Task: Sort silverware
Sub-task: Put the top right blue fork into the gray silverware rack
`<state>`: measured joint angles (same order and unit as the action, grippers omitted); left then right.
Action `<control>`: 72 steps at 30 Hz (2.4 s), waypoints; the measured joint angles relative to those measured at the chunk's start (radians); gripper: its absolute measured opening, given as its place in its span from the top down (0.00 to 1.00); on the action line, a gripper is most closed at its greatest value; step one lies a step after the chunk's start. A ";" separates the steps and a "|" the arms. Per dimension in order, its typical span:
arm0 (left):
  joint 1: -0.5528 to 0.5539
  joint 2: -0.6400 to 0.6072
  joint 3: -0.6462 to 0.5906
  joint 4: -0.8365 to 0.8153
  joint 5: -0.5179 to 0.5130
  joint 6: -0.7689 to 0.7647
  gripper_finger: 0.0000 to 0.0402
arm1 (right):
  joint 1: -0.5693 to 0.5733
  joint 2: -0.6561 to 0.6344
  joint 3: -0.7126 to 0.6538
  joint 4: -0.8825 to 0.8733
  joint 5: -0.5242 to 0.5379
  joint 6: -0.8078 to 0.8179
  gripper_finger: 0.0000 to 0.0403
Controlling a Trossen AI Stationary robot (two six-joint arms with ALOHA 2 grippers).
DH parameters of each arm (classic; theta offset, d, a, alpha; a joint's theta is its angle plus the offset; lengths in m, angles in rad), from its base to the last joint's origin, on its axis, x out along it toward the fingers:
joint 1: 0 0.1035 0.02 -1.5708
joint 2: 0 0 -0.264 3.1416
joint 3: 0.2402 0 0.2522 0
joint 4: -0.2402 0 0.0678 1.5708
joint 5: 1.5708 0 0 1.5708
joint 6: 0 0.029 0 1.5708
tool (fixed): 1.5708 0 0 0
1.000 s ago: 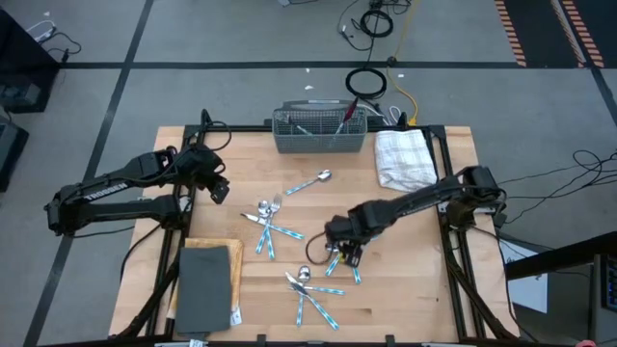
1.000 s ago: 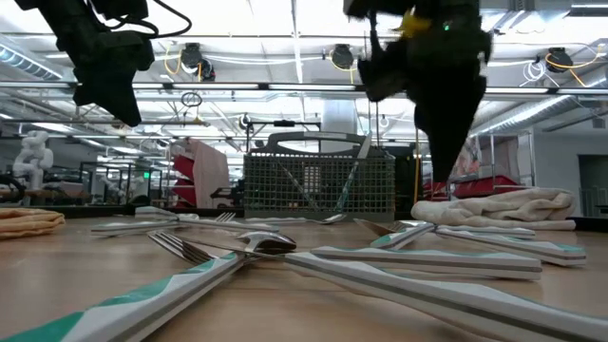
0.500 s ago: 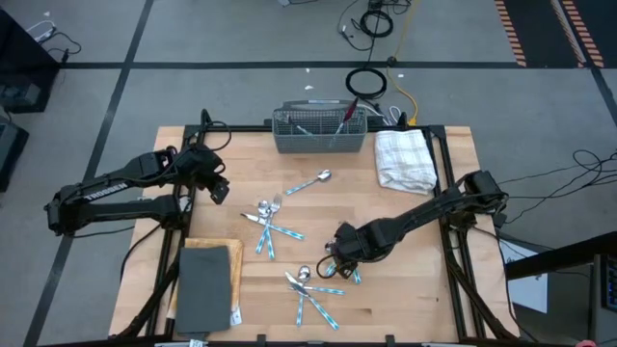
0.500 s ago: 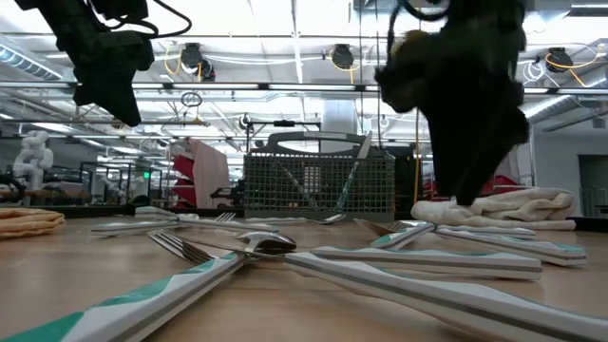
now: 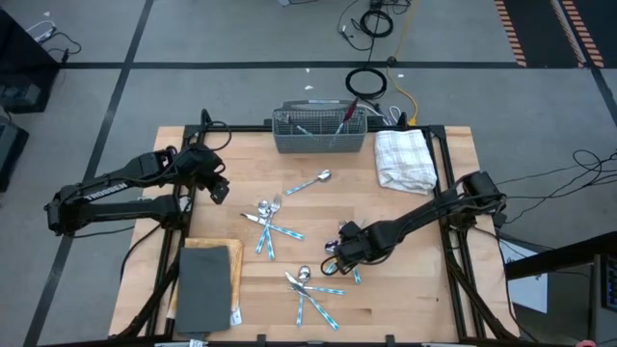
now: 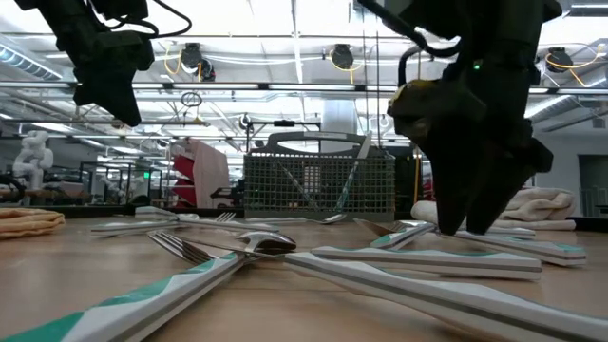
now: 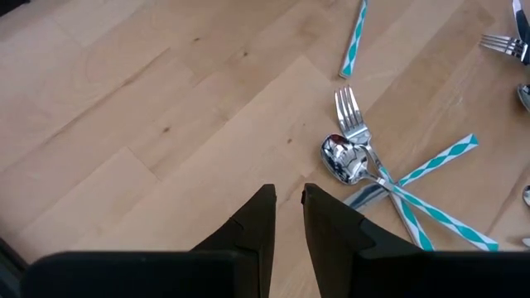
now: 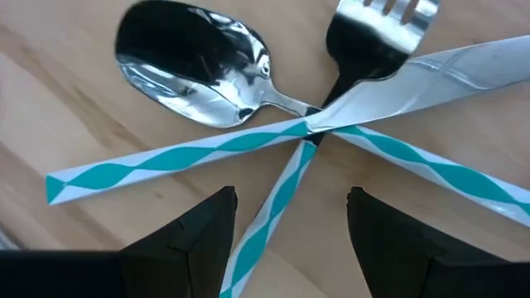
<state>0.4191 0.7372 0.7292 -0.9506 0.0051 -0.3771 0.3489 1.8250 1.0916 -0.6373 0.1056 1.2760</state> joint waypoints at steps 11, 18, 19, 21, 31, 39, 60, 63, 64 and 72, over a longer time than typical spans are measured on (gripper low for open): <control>0.000 0.000 0.000 0.000 -0.001 0.000 0.83 | -0.008 0.061 0.005 -0.009 -0.021 0.041 0.60; 0.000 0.000 0.000 0.000 -0.010 0.004 0.83 | -0.015 0.069 0.005 -0.039 -0.024 0.111 0.96; 0.000 0.000 0.000 0.000 -0.010 0.014 0.83 | -0.015 0.069 0.006 -0.040 -0.024 0.112 0.97; 0.000 0.000 0.000 0.000 -0.010 0.021 0.83 | -0.015 0.072 0.017 -0.051 -0.025 0.112 0.97; 0.000 0.000 0.000 0.000 -0.014 0.025 0.83 | -0.012 0.083 0.131 -0.189 0.097 0.102 1.00; 0.000 0.000 0.000 0.000 -0.014 0.026 0.83 | -0.013 0.080 0.195 -0.263 0.214 0.107 1.00; 0.000 0.000 0.000 0.001 -0.042 0.027 0.83 | -0.017 0.077 0.206 -0.235 0.607 0.108 1.00; 0.000 0.000 0.000 0.001 -0.048 0.027 0.83 | -0.016 0.077 0.206 -0.199 0.635 0.101 1.00; 0.000 0.000 0.000 0.002 -0.052 0.027 0.83 | -0.016 0.077 0.206 -0.191 0.650 0.100 1.00; 0.000 0.000 0.000 0.004 -0.070 0.044 0.83 | -0.036 0.076 0.206 -0.133 0.720 0.097 1.00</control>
<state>0.4194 0.7376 0.7292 -0.9470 -0.0650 -0.3329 0.3130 1.9007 1.2980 -0.7703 0.8260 1.3732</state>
